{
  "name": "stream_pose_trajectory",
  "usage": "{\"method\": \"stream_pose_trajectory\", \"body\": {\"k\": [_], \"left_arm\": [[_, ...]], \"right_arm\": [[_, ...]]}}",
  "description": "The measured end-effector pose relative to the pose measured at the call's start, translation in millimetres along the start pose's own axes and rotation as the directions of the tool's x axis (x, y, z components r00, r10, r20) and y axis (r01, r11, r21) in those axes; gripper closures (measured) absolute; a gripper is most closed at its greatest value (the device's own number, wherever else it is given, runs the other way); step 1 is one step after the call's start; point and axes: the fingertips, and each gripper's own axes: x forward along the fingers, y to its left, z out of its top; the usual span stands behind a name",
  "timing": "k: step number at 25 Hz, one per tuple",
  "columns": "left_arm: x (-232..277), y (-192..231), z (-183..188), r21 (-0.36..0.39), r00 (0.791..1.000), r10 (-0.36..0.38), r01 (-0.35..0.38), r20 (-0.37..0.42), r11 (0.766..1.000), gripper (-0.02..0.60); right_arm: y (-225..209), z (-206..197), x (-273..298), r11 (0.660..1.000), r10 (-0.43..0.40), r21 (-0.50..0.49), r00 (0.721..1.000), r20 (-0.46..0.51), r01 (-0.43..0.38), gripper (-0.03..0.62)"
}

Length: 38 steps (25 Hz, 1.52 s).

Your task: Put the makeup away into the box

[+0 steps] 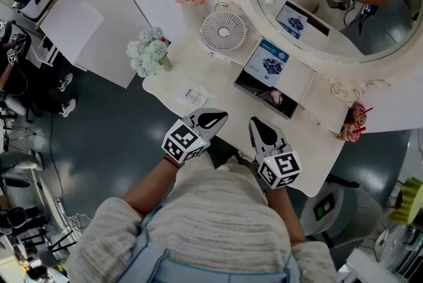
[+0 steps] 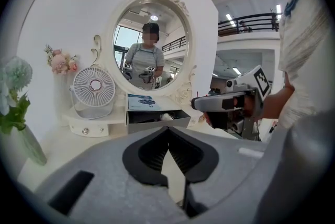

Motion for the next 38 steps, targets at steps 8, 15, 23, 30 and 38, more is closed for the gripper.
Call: {"method": "stream_pose_trajectory", "body": {"k": [8, 15, 23, 30, 38], "left_arm": [[-12, 7, -31, 0.014, 0.997, 0.044, -0.043, -0.055, 0.999, 0.566], [-25, 28, -63, -0.024, 0.988, 0.092, -0.096, -0.121, 0.995, 0.565], [-36, 55, -93, 0.038, 0.966, 0.132, -0.127, -0.221, 0.991, 0.451], [-35, 82, -127, 0.12, 0.92, 0.155, -0.119, -0.359, 0.986, 0.39], [-20, 104, -166, 0.116, 0.846, 0.16, -0.117, -0.509, 0.986, 0.357]], "right_arm": [[9, -6, 9, 1.0, 0.024, -0.001, 1.0, -0.018, -0.024, 0.583], [15, -12, 14, 0.999, 0.037, -0.001, 0.999, -0.033, -0.037, 0.583], [21, -14, 20, 0.999, 0.047, -0.001, 0.998, -0.047, -0.047, 0.583], [25, -15, 25, 0.999, 0.049, 0.0, 0.997, -0.052, -0.049, 0.583], [26, -17, 26, 0.999, 0.04, 0.004, 0.998, -0.054, -0.04, 0.583]]}}
